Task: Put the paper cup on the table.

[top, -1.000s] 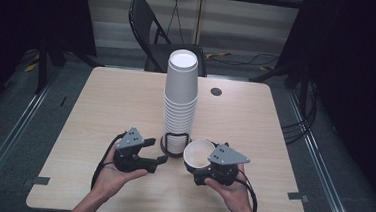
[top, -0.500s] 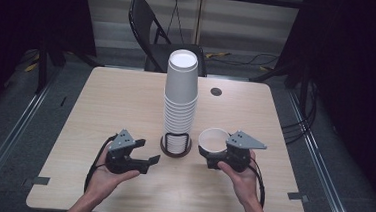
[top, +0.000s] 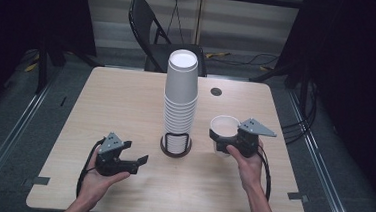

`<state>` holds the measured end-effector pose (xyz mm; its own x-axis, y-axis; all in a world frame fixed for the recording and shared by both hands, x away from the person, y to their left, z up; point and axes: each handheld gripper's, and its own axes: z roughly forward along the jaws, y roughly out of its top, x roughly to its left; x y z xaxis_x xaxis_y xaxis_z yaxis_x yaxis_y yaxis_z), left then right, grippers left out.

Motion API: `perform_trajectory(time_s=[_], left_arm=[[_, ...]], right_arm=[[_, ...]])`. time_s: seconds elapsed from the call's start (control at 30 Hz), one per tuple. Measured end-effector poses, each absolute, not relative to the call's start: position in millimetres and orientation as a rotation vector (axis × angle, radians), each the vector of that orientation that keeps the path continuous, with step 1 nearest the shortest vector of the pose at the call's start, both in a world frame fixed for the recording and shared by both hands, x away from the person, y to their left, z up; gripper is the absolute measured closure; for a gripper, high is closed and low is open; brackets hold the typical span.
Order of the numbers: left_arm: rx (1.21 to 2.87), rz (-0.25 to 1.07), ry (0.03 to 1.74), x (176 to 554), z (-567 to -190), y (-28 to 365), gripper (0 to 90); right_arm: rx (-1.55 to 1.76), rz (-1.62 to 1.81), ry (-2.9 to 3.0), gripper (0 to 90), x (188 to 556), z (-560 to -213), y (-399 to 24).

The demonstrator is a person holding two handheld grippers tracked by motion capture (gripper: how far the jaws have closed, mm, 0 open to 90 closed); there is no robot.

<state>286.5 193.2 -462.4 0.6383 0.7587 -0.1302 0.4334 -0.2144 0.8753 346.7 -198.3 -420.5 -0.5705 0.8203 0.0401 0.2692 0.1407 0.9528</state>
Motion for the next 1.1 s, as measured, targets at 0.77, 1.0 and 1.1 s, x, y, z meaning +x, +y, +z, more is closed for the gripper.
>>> perform_trajectory(time_s=[0.77, 1.0, 1.1], left_arm=[[1.857, 0.437, 0.894, 281.2, -469.8, 199.0, 19.6], [1.845, 0.446, 0.900, 280.5, -468.0, 202.2, 19.6], [1.838, 0.449, 0.898, 280.3, -467.6, 203.4, 19.8]], right_arm=[[1.190, 1.416, 1.854, 9.8, 413.0, -453.1, -182.1], [1.198, 1.423, 1.870, 9.7, 419.8, -458.4, -178.3], [1.205, 1.431, 1.860, 9.5, 419.7, -464.4, -179.7]])
